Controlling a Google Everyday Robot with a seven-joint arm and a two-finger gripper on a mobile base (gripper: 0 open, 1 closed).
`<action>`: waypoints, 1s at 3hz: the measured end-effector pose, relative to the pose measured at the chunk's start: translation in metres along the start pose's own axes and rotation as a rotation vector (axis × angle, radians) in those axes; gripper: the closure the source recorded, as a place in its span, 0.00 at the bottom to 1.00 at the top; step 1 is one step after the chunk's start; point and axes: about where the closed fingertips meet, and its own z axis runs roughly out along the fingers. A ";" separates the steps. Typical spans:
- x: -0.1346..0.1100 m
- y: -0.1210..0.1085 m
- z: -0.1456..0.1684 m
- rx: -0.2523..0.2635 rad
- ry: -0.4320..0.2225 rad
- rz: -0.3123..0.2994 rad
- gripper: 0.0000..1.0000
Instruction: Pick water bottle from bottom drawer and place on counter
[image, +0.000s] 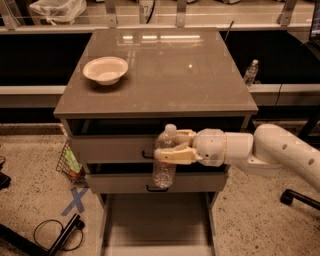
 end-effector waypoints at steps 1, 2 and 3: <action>-0.078 0.001 0.003 0.077 0.000 -0.046 1.00; -0.143 -0.016 0.007 0.175 0.012 -0.087 1.00; -0.202 -0.037 0.012 0.258 0.032 -0.156 1.00</action>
Offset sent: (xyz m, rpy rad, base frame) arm 0.0809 0.0117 0.2197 -0.1000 -0.1464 -0.3049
